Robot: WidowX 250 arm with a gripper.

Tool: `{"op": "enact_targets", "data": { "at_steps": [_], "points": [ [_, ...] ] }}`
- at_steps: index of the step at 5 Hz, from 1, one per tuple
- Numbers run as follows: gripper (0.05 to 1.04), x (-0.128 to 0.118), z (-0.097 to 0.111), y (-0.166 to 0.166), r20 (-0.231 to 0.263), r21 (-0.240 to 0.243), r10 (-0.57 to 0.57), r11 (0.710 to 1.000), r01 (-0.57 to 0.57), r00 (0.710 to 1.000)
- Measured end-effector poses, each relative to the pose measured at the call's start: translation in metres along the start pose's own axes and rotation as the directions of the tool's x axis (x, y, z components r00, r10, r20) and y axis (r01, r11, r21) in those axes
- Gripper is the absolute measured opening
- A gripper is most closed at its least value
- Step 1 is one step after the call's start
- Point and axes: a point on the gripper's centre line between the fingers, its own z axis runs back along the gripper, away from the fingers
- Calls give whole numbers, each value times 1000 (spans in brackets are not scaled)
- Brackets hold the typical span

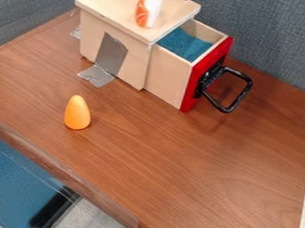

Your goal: Pick up the white object then put it on the bottom right side of the table

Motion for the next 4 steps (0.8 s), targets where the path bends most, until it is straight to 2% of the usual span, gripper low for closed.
{"op": "enact_targets", "data": {
  "at_steps": [1, 2, 4],
  "points": [
    [1001, -3, -19, 0, -48, -1, 0, 1000, 0, 999],
    [1001, -11, -31, 11, -76, 30, 16, 999, -14, 997],
    [1001, -20, -31, 42, -71, 11, 106, 994, -105, 992]
  ]
}}
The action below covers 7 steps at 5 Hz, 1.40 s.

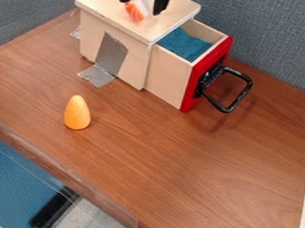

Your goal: Pick up the white object then put it on the bottom right side of the table

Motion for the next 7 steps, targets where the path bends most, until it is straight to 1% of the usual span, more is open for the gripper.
{"op": "enact_targets", "data": {
  "at_steps": [1, 2, 3, 4, 5, 6, 7],
  "points": [
    [1000, 0, -1, 7, 4, 13, 4, 1000, -4, 1000],
    [956, -1, -4, 12, -1, 44, 0, 999, 0, 1000],
    [769, -6, -15, 15, -15, 63, 17, 998, -16, 1000],
    [544, -13, -23, 15, -33, 73, 30, 997, -28, 999],
    [542, -22, -21, 0, -46, 43, -7, 999, 9, 999],
    [542, -43, 11, -40, 6, -15, -112, 994, 112, 994],
    [542, -68, 29, -72, 43, -58, -190, 980, 192, 981]
  ]
}}
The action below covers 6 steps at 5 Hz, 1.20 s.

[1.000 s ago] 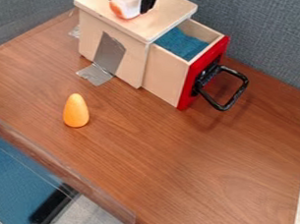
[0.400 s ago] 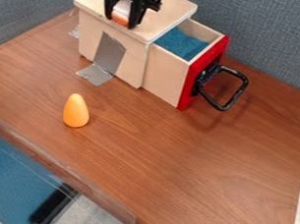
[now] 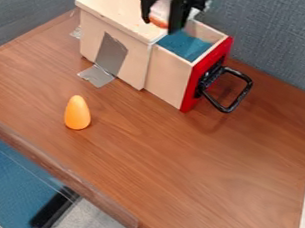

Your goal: Pick up the white object then put it on the bottom right side of the table

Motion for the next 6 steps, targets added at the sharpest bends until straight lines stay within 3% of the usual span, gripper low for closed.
{"op": "enact_targets", "data": {
  "at_steps": [1, 2, 3, 4, 5, 6],
  "points": [
    [542, -20, -12, -49, -33, -53, -119, 992, 117, 992],
    [542, -32, -32, -87, -47, -59, -181, 982, 178, 982],
    [542, -38, -77, -118, -90, -10, -168, 986, 167, 982],
    [542, -47, -124, -136, -146, 80, -153, 983, 166, 977],
    [542, -56, -157, -147, -212, 95, -165, 977, 189, 963],
    [620, -62, -162, -156, -219, 112, -165, 975, 193, 961]
  ]
}}
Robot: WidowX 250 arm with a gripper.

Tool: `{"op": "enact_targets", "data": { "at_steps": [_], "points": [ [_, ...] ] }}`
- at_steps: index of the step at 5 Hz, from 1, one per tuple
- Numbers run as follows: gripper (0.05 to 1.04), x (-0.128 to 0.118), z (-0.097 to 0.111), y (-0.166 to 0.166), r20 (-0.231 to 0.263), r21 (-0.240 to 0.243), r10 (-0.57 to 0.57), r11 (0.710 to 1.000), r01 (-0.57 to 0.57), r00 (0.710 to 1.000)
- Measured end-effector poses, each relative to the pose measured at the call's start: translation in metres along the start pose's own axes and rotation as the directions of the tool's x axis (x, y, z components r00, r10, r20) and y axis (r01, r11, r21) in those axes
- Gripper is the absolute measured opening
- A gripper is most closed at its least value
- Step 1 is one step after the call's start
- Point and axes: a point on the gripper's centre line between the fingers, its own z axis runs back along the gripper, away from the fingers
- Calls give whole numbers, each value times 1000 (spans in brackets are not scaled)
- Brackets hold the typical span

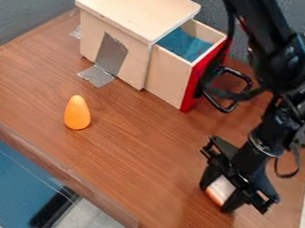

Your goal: Pick up the white object then put it on the bottom right side of the table

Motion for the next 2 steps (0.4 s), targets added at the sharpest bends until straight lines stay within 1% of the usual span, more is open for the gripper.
{"op": "enact_targets", "data": {
  "at_steps": [1, 2],
  "points": [
    [908, -7, 3, -2, -10, -2, 53, 999, -53, 999],
    [1007, -9, 48, -3, 54, -58, 126, 991, -123, 991]
  ]
}}
